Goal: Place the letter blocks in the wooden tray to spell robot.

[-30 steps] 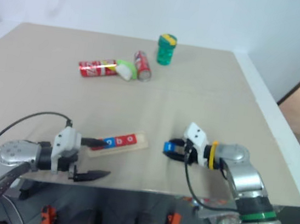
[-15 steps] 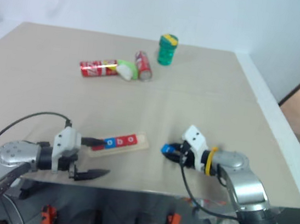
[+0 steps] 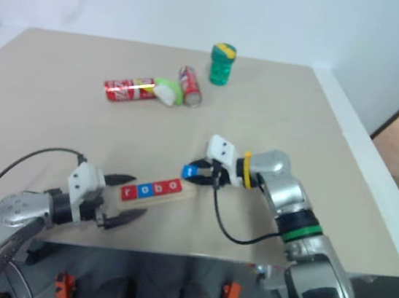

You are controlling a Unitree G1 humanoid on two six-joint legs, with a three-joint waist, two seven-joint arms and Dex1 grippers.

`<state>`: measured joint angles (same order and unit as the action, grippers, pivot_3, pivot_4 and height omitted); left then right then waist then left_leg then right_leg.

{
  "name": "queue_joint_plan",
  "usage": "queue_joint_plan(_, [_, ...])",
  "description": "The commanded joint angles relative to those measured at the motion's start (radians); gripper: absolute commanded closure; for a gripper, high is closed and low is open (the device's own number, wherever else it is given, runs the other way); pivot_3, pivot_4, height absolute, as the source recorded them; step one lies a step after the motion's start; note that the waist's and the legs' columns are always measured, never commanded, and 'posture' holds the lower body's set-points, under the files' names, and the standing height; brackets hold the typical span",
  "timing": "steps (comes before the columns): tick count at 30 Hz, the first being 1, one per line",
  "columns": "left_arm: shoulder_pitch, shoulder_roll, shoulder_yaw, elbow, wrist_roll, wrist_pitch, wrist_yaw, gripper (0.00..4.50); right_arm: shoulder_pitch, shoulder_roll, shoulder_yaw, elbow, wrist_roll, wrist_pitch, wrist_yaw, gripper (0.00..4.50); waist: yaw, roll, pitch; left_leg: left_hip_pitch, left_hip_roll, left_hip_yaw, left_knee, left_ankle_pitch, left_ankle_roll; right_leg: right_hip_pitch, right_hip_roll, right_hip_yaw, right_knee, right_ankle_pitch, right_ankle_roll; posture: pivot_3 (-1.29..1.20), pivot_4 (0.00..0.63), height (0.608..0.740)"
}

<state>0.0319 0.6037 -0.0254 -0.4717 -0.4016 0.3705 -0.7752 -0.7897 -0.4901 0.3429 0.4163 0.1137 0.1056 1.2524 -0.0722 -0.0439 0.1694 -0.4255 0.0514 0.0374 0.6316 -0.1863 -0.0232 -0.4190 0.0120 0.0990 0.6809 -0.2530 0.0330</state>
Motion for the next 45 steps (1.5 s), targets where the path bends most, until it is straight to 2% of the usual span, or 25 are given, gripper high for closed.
queue_joint_plan(1, [0.012, -0.003, 0.034, -0.062, -0.010, -0.005, 0.026, 0.00, -0.054, 0.020, 0.003, 0.064, -0.028, -0.081, 0.040, 3.26, 0.000, 0.000, 0.000, 0.000, 0.000, 0.000, 0.000, 0.000, 0.000, 0.000, 0.000, 0.000, 0.000, 0.000, 0.000, 0.00, 0.150, 0.740])
queue_joint_plan(13, [0.030, -0.004, 0.040, -0.085, -0.015, 0.001, 0.053, 0.00, -0.079, 0.017, -0.008, 0.148, -0.050, -0.150, 0.134, 3.26, 0.000, 0.000, 0.000, 0.001, 0.001, 0.000, 0.001, 0.000, 0.000, 0.001, 0.001, -0.001, 0.000, 0.000, 0.000, 0.00, 0.150, 0.740])
queue_joint_plan(45, [0.016, 0.010, 0.055, -0.084, -0.036, 0.029, 0.041, 0.00, -0.118, 0.053, -0.006, 0.224, -0.064, -0.191, 0.209, 3.26, 0.000, 0.000, 0.000, 0.002, 0.001, 0.000, 0.001, 0.000, 0.000, 0.001, 0.001, -0.001, 0.000, 0.001, -0.001, 0.00, 0.150, 0.740])
